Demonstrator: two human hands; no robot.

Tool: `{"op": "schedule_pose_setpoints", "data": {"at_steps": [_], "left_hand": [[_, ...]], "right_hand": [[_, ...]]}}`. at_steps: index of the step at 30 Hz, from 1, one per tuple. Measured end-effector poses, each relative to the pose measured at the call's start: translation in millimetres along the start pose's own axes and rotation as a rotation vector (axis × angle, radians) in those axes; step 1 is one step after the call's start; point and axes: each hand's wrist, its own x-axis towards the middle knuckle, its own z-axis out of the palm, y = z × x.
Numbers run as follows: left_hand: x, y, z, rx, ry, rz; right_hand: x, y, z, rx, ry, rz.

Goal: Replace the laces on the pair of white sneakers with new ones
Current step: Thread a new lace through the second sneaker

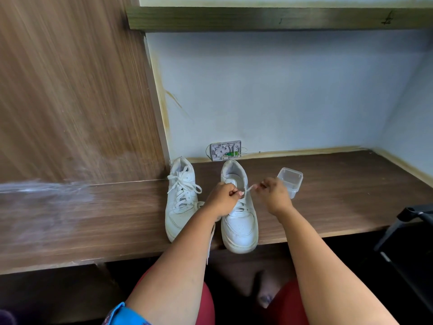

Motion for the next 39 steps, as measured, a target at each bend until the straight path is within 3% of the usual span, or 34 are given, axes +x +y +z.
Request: {"op": "schedule_pose_setpoints", "data": {"at_steps": [4,6,7,10,11,13,16,19,22,23,24,27,29,32,34,36,39], "left_hand": [[-3.2,1.9,-3.4,0.020,-0.045,0.009],[-4.2,3.1,-4.1,0.049,-0.063,0.011],[-5.0,3.4,-4.2,0.057,-0.064,0.014],[-6.7,4.4,-3.8,0.062,-0.057,0.017],[-6.8,4.8,-4.3,0.063,-0.059,0.013],[-6.7,5.4,-5.9,0.064,-0.070,0.008],[-8.9,6.7,-9.8,0.077,-0.122,0.013],[-10.7,6.0,-12.0,0.091,-0.176,0.017],[-8.3,3.8,-11.7,0.115,-0.111,0.043],[-7.7,3.6,-11.6,0.122,-0.068,0.059],[-7.3,3.7,-11.4,0.124,-0.033,0.074],[-6.7,3.7,-9.1,0.114,0.018,0.098],[-5.4,2.0,-9.0,0.098,0.075,0.093],[-3.6,-3.3,-16.6,-0.010,0.111,0.011],[-5.4,-7.8,-23.4,-0.001,-0.008,-0.095],[-7.6,-14.3,-29.4,0.101,-0.128,-0.133],[-8.6,-20.5,-39.3,-0.031,-0.168,-0.105]], "right_hand": [[1.9,-9.7,-18.7,1.105,0.355,0.464],[-0.7,-12.1,-20.2,1.436,0.324,0.549],[-0.3,-11.8,-18.6,1.335,0.247,0.523],[-2.8,-4.0,-6.2,0.324,-0.002,0.169],[-3.9,-1.6,-2.2,0.092,-0.074,0.053],[-4.7,-1.2,1.5,-0.068,-0.130,-0.060],[5.6,4.4,-5.3,0.131,0.103,0.103],[10.3,2.4,-17.5,0.626,0.442,0.420],[8.6,-0.2,-18.2,1.361,0.435,0.610],[3.9,-5.5,-18.6,1.427,0.374,0.625],[-0.9,-9.9,-17.5,1.337,0.304,0.579],[-1.3,-2.7,-5.7,0.404,0.059,0.202],[-2.0,2.6,-1.2,0.028,-0.061,0.006],[0.6,4.1,-0.7,-0.041,-0.098,-0.057],[0.5,5.3,-3.7,-0.026,-0.085,-0.031],[0.3,7.2,-9.8,0.050,-0.064,0.062],[1.4,8.7,-25.5,0.197,0.007,0.266]]}}
